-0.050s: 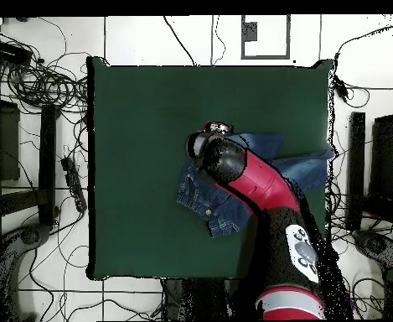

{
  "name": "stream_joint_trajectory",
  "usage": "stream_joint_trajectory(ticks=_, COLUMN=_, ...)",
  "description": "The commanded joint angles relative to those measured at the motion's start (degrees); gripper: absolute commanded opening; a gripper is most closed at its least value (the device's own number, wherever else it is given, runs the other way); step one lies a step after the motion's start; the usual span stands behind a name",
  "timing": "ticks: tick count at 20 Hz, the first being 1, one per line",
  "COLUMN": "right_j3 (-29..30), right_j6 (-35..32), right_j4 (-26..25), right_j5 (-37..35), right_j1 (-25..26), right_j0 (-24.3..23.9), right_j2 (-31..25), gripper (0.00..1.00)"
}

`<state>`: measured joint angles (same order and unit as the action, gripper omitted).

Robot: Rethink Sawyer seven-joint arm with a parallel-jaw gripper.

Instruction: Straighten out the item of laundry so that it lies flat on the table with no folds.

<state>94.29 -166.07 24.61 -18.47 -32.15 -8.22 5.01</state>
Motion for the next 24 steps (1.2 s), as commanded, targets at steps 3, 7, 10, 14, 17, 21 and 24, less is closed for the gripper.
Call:
stream_joint_trajectory(ticks=3, right_j3=-2.7, right_j6=-9.5, right_j4=-0.8, right_j5=-6.5, right_j1=8.1, right_j0=8.7, right_j2=9.1, gripper=1.0)
stream_joint_trajectory(ticks=7, right_j3=-3.7, right_j6=-10.2, right_j4=0.2, right_j5=-9.1, right_j1=9.1, right_j0=10.1, right_j2=11.4, gripper=1.0)
stream_joint_trajectory(ticks=10, right_j3=-4.2, right_j6=-10.5, right_j4=0.7, right_j5=-10.3, right_j1=9.7, right_j0=10.9, right_j2=12.5, gripper=1.0)
stream_joint_trajectory(ticks=14, right_j3=-5.1, right_j6=-12.0, right_j4=1.3, right_j5=-10.8, right_j1=11.1, right_j0=12.6, right_j2=15.0, gripper=1.0)
stream_joint_trajectory(ticks=17, right_j3=-5.8, right_j6=-13.4, right_j4=2.0, right_j5=-9.6, right_j1=12.5, right_j0=14.1, right_j2=17.2, gripper=1.0)
stream_joint_trajectory(ticks=21, right_j3=-7.4, right_j6=-15.7, right_j4=2.9, right_j5=-6.2, right_j1=15.9, right_j0=17.8, right_j2=22.0, gripper=1.0)
stream_joint_trajectory(ticks=24, right_j3=-7.9, right_j6=-16.9, right_j4=4.1, right_j5=-4.6, right_j1=17.8, right_j0=19.9, right_j2=24.7, gripper=1.0)
